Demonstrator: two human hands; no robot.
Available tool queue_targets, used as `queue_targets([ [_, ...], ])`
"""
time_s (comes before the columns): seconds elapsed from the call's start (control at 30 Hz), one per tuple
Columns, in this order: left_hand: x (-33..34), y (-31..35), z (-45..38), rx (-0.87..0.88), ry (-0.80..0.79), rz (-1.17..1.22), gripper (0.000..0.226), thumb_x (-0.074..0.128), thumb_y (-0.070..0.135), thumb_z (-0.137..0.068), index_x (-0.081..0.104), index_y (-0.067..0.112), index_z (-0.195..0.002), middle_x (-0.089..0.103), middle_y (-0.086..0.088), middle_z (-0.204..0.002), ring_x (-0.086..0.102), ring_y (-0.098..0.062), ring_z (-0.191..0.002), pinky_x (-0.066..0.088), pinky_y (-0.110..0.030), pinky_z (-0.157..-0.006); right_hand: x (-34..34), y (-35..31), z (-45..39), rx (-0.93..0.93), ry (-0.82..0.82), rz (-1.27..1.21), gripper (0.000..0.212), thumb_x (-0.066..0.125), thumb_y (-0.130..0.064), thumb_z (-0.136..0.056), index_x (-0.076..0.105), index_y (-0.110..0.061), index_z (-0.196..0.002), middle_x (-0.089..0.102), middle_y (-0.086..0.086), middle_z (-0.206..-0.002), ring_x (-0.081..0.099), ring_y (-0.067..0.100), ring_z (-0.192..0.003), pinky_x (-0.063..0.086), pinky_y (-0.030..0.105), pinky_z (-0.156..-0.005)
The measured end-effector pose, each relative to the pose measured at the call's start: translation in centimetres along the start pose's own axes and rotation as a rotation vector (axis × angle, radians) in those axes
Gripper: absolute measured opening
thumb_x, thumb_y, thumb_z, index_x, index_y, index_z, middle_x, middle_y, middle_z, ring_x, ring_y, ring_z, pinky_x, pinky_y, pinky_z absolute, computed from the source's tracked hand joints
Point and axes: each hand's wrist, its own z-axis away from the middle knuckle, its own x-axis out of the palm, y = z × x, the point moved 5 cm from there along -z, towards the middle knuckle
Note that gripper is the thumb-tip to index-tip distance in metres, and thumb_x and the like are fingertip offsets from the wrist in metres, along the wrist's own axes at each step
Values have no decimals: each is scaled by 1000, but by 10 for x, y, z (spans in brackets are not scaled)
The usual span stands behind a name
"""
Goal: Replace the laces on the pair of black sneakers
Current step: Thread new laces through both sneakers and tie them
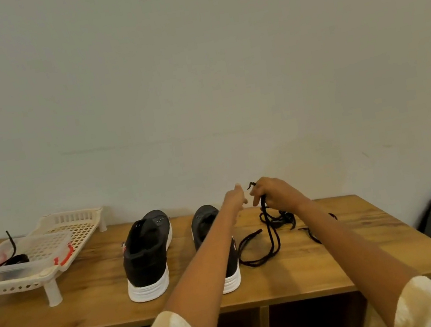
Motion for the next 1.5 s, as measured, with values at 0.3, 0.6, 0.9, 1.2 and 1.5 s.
queue_targets([
  [0.3, -1, -5, -18, -25, -34, 424, 24, 60, 18, -92, 64, 4, -112, 66, -3, -88, 61, -19, -72, 47, -37, -79, 30, -7, 8, -106, -63, 117, 40, 51, 12, -79, 74, -13, -102, 61, 4, -124, 49, 18, -121, 47, 29, -90],
  [0.6, -26, 9, -17, 363, 175, -85, 21, 59, 16, -93, 67, -2, -102, 71, -17, -93, 56, -13, -54, 50, -24, -60, 36, 22, 29, 501, 409, -652, 40, 38, 15, -80, 61, -17, -85, 50, 9, -108, 51, 15, -93, 47, 21, -84],
  [0.9, -19, 13, -2, 413, -154, -511, 17, 55, 1, -91, 68, -5, -99, 68, -17, -107, 63, -22, -71, 53, -27, -66, 36, -19, -28, 745, 169, -1187, 37, 38, -32, -102, 59, -3, -104, 60, 9, -78, 55, 20, -65, 45, 28, -53],
  [1.2, -77, -1, -19, 326, 77, -500, 24, 51, 15, -96, 71, 3, -102, 68, -12, -112, 62, -23, -106, 47, -35, -92, 52, -13, -42, 765, 412, -1127, 38, 39, -46, -99, 42, -14, -79, 32, -2, -60, 27, 12, -47, 25, 23, -39],
  [1.5, -77, -38, -43, 103, 42, -605, 42, 63, 38, -87, 63, 0, -104, 62, -17, -97, 63, -29, -91, 49, -35, -78, 99, -23, -62, 615, 101, -729, 32, 26, -28, -103, 49, -15, -85, 38, -7, -71, 32, 6, -58, 27, 23, -53],
])
